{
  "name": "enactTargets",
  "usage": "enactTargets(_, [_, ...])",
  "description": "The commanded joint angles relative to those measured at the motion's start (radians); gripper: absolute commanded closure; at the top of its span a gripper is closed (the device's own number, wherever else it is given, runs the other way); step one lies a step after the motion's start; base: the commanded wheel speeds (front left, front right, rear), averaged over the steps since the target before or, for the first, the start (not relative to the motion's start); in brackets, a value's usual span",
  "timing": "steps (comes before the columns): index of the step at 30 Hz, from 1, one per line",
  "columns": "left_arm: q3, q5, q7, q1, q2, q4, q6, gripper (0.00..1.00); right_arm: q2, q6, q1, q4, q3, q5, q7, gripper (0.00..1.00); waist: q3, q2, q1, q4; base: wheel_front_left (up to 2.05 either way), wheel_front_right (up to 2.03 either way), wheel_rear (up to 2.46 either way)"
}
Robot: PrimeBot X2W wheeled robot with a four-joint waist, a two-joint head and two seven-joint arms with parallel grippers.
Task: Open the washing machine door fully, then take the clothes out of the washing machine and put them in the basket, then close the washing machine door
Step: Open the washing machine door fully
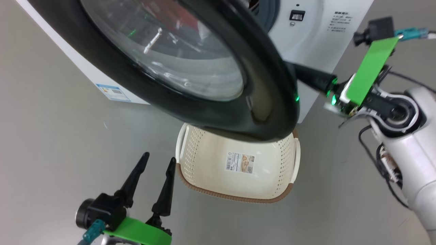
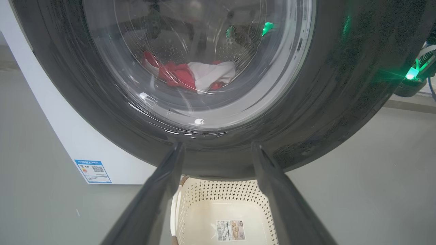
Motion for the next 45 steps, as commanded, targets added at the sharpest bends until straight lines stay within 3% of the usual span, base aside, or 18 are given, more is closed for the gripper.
enactTargets(1, [0.038,0.005,-0.012,0.017,0.009,-0.019,-0.006,0.00,0.023,0.008,0.044,-0.052,0.018,0.001,0.012,1.00,-0.024,0.0000,0.0000,0.000,0.00,0.00,0.00])
enactTargets(19, [0.052,0.018,-0.012,0.068,0.006,-0.032,-0.006,0.00,0.063,0.008,0.215,-0.177,0.047,0.003,0.080,1.00,-0.081,0.0000,0.0000,0.001,0.00,0.00,0.00])
enactTargets(29, [0.055,0.015,-0.012,0.069,0.005,-0.036,-0.006,0.00,0.078,0.008,0.218,-0.178,0.022,-0.042,0.046,1.00,-0.086,0.0000,0.0000,0.002,0.00,0.00,0.00])
enactTargets(31, [0.055,0.013,-0.012,0.066,0.005,-0.035,-0.006,0.00,0.080,0.008,0.215,-0.170,0.015,-0.057,0.031,0.91,-0.085,0.0000,0.0000,0.002,0.00,0.00,0.00])
enactTargets(33, [0.056,0.012,-0.012,0.062,0.005,-0.032,-0.006,0.00,0.079,0.008,0.211,-0.159,0.007,-0.075,0.011,0.66,-0.085,0.0000,0.0000,0.000,0.00,0.00,0.00])
enactTargets(35, [0.060,0.011,-0.012,0.059,0.005,-0.030,-0.006,0.00,0.075,0.008,0.210,-0.147,0.000,-0.090,-0.004,0.62,-0.087,0.0000,0.0000,-0.002,0.00,0.00,0.00])
enactTargets(36, [0.062,0.011,-0.012,0.058,0.005,-0.029,-0.006,0.00,0.071,0.008,0.210,-0.140,-0.004,-0.101,-0.016,0.54,-0.089,0.0000,0.0000,-0.003,0.00,0.00,0.00])
enactTargets(37, [0.063,0.011,-0.012,0.058,0.005,-0.029,-0.006,0.00,0.069,0.008,0.211,-0.134,-0.006,-0.110,-0.027,0.24,-0.091,0.0000,0.0000,-0.005,0.00,0.00,0.00])
enactTargets(39, [0.065,0.010,-0.012,0.057,0.006,-0.026,-0.006,0.00,0.067,0.008,0.219,-0.126,-0.019,-0.120,-0.053,0.00,-0.096,0.0000,0.0000,-0.010,0.00,0.00,0.00])
enactTargets(45, [0.067,0.005,-0.012,0.069,0.015,-0.028,-0.006,0.00,0.027,0.008,0.274,-0.110,0.002,-0.227,-0.156,0.00,-0.120,0.0000,0.0000,-0.033,0.00,0.00,0.00])
